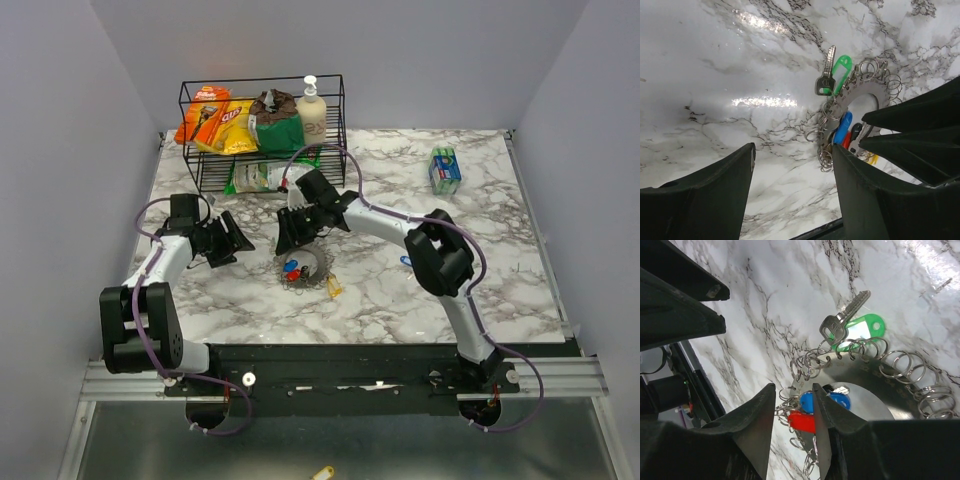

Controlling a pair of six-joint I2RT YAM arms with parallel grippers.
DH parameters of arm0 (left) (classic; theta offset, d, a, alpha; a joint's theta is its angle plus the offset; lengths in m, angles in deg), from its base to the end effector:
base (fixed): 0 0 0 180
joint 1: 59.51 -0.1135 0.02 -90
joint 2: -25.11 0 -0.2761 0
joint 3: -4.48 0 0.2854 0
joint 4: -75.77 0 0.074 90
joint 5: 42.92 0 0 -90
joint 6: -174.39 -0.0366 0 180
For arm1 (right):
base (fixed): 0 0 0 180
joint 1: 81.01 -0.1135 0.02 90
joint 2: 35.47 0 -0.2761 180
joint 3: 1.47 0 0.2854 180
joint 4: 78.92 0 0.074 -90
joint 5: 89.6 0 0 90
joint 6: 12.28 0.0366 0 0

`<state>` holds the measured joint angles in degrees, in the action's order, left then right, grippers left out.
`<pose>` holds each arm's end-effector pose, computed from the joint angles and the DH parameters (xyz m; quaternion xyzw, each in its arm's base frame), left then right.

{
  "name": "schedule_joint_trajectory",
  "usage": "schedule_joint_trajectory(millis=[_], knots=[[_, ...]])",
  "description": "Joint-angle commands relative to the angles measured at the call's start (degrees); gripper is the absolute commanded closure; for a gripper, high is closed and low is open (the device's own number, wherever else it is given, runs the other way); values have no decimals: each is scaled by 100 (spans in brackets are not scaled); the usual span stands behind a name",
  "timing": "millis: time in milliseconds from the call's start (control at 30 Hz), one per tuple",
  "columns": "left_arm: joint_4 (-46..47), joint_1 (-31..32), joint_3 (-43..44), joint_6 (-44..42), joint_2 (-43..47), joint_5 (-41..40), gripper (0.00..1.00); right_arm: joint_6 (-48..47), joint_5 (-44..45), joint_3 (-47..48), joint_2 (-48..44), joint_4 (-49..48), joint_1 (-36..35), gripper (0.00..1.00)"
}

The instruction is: Put the keys on the keyring

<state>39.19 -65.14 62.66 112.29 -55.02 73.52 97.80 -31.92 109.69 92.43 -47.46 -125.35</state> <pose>0.2933 0.0125 0.1878 -0.2109 0.9151 -0.2670 0.2165 0.3674 0.3864 0.1709 -0.2856 0.8564 0.4026 0.1513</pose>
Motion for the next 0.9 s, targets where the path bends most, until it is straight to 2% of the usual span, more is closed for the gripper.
schedule_joint_trajectory(millis=[0, 700, 867], knots=[[124, -35, -16, -56, 165, 353, 28, 5, -12, 284, 244, 194, -101, 57], [133, -35, -16, -118, 157, 494, 28, 14, 199, 618, 693, 343, -181, 57], [151, -35, 10, -144, 121, 520, 28, 49, 112, 697, 824, 343, -198, 61]])
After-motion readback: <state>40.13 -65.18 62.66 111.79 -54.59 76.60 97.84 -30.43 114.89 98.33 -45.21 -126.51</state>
